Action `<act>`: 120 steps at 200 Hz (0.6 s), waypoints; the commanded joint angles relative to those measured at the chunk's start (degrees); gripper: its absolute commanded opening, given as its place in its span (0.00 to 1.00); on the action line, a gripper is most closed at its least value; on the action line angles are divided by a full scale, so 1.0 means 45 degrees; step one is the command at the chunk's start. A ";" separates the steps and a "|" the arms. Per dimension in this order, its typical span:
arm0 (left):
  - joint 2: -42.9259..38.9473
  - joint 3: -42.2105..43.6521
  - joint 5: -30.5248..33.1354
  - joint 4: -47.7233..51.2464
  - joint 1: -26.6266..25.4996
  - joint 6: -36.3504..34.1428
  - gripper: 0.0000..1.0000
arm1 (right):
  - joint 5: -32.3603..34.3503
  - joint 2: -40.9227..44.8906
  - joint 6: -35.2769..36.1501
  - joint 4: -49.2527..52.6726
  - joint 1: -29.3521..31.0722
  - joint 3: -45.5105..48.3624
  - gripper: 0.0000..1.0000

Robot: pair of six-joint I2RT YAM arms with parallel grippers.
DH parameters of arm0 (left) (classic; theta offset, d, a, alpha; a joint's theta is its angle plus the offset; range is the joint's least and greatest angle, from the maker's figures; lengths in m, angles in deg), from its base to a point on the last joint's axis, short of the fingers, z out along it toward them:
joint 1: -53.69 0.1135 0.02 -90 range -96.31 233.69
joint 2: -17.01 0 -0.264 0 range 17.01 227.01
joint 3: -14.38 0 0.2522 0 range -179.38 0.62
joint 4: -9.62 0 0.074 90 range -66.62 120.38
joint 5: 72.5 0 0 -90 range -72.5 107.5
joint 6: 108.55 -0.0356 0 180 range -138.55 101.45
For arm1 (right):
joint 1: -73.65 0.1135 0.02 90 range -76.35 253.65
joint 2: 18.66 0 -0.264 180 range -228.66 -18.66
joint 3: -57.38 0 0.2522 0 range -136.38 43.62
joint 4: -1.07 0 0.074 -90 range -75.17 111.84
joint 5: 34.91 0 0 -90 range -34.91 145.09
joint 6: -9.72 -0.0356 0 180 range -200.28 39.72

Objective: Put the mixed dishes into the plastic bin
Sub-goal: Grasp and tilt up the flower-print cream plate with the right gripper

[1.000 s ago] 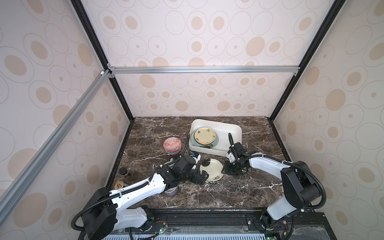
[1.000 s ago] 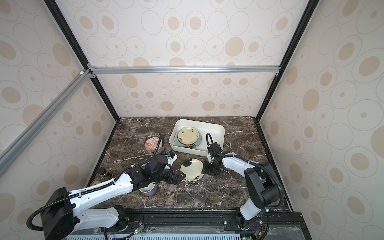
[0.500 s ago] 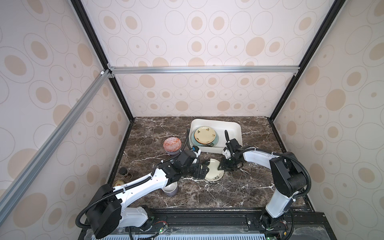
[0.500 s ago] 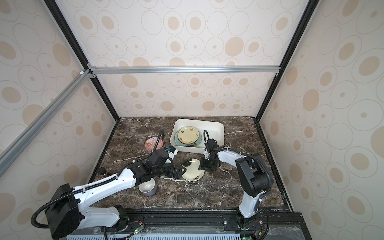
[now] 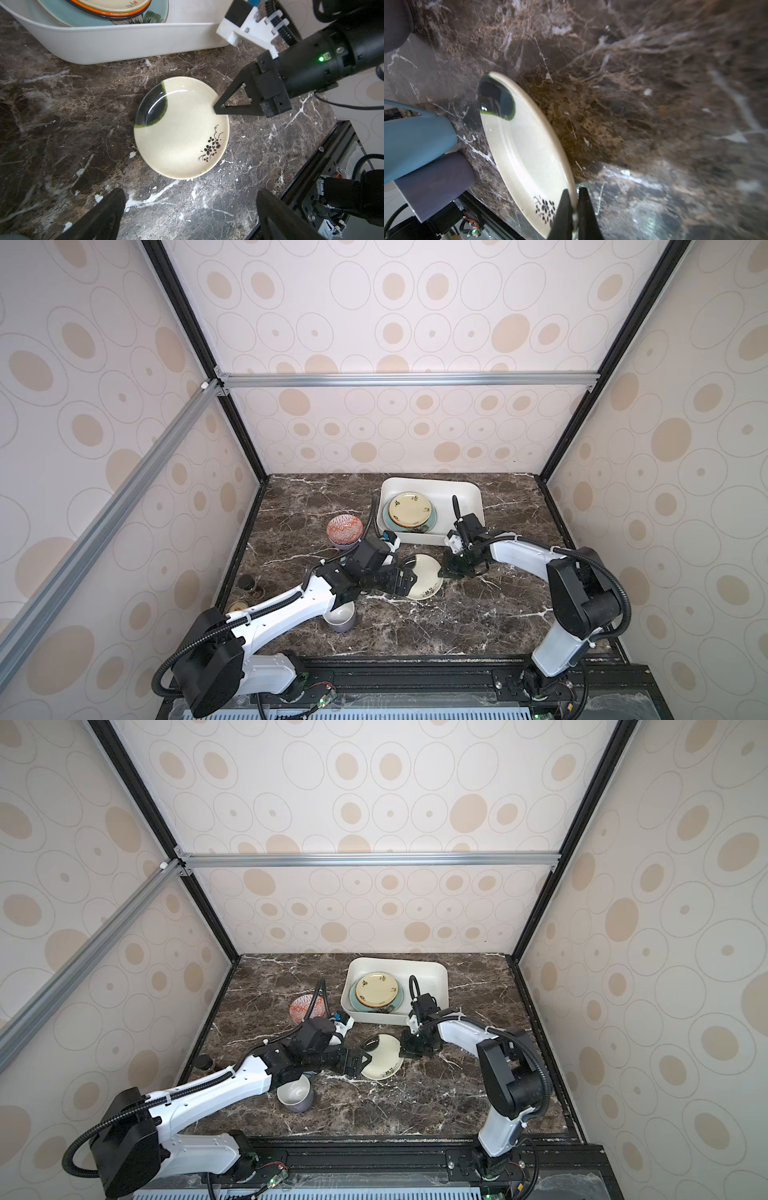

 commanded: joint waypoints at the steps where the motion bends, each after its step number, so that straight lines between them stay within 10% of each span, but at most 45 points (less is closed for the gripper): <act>1: -0.0516 -0.0111 -0.0037 0.0073 0.0213 -0.0268 0.99 | 0.0373 0.0977 0.0010 0.1104 -0.0030 0.0038 0.00; 120: 0.0237 -0.3004 -0.0477 0.1010 0.1162 -0.1518 0.99 | 0.0581 0.1740 0.0397 0.3566 -0.0487 -0.4188 0.00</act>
